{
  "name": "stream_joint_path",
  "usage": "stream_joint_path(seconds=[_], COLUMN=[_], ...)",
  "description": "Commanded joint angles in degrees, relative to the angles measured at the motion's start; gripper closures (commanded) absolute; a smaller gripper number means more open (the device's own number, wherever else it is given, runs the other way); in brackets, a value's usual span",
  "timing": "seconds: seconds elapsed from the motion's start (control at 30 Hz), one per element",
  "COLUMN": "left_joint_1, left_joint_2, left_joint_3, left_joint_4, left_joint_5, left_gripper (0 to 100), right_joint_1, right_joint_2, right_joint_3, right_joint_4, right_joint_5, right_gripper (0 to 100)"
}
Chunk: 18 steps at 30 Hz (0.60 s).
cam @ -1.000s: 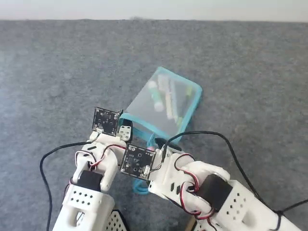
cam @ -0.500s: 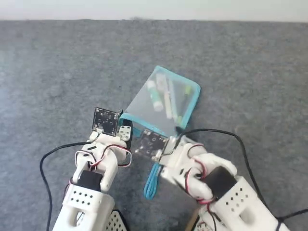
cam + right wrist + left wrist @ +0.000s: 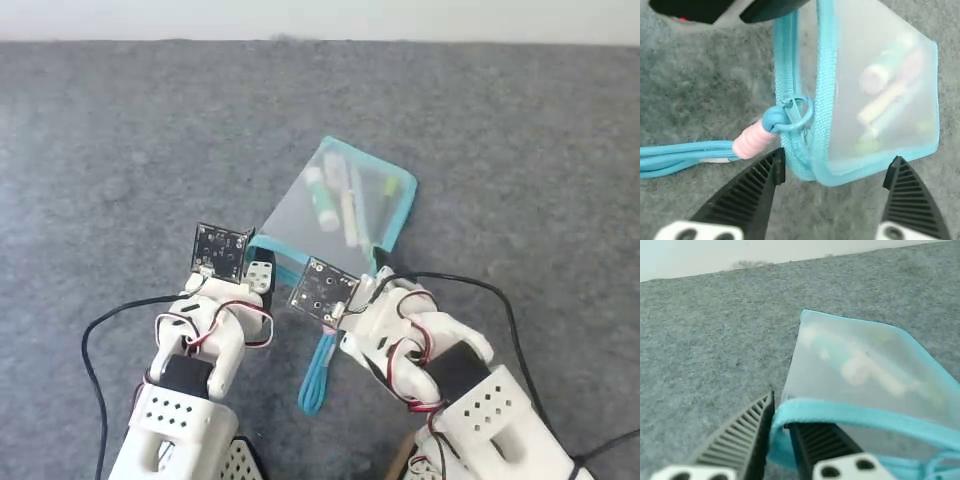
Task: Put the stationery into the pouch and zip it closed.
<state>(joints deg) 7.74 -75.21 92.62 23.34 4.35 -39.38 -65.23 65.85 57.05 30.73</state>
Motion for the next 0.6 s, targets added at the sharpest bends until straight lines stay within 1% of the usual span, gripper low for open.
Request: stream_joint_path(seconds=[0.0, 0.07, 0.27, 0.57], left_joint_1=[0.1, 0.1, 0.1, 0.1], left_joint_2=[-0.6, -0.6, -0.6, -0.6], left_joint_3=[-1.9, -1.9, -1.9, -1.7], left_joint_4=[0.3, 0.3, 0.3, 0.3], left_joint_5=[-0.4, -0.4, -0.4, -0.4], left_gripper=[99, 99, 99, 99], right_joint_1=[0.7, 0.7, 0.4, 0.7], right_joint_2=[-0.8, -0.8, -0.8, -0.8], right_joint_3=[-0.5, -0.5, 3.5, 5.3], right_joint_4=[-1.6, -1.6, -1.8, -8.6], right_joint_5=[0.7, 0.7, 4.3, 3.9], right_gripper=[68.2, 68.2, 68.4, 68.4])
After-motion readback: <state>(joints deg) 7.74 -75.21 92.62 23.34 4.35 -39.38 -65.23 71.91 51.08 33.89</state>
